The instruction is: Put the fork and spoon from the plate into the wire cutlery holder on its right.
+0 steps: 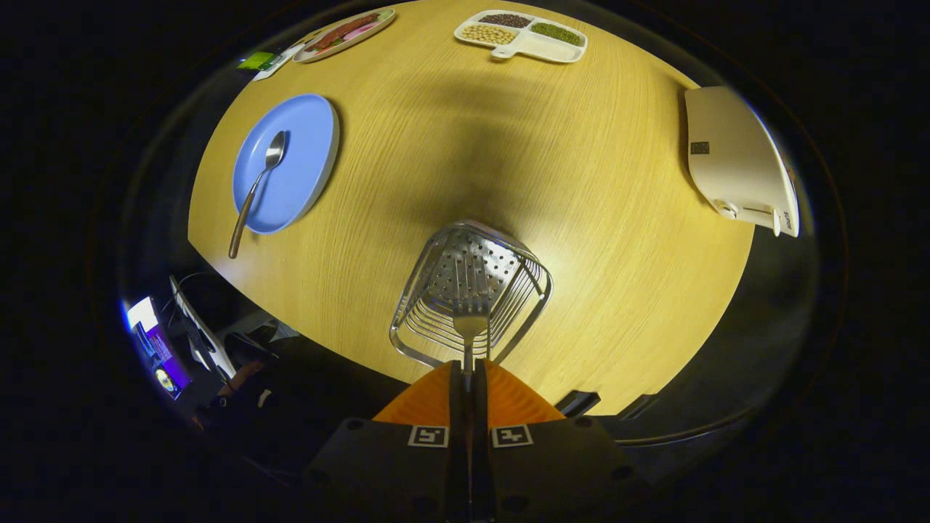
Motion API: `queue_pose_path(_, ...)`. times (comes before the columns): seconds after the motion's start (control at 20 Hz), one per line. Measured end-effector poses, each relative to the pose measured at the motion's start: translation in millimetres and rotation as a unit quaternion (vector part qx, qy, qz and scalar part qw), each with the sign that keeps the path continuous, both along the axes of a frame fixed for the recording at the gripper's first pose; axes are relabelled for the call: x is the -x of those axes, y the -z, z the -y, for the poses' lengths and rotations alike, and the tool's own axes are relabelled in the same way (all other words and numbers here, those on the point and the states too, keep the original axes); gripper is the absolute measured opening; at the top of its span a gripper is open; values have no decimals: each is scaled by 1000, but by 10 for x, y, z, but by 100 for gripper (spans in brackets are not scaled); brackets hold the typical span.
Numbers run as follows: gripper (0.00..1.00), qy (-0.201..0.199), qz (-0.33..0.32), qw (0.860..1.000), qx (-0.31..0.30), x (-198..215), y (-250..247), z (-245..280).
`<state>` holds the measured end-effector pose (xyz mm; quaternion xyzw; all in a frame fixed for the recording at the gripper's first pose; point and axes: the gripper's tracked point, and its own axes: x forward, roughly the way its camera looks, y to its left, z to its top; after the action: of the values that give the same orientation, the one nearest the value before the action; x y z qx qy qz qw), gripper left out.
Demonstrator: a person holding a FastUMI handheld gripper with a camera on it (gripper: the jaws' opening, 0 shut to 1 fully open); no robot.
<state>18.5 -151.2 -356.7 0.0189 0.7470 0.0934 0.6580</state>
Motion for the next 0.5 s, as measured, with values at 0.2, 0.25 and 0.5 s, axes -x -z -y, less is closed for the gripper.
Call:
queue_pose_path(0.2,9,-3,-13,1000,-6,-26,-2,-8)
queue_pose_path(0.25,10,-1,-14,1000,-6,-42,4,2)
queue_pose_path(0.5,12,5,-3,1000,-14,-73,-10,8)
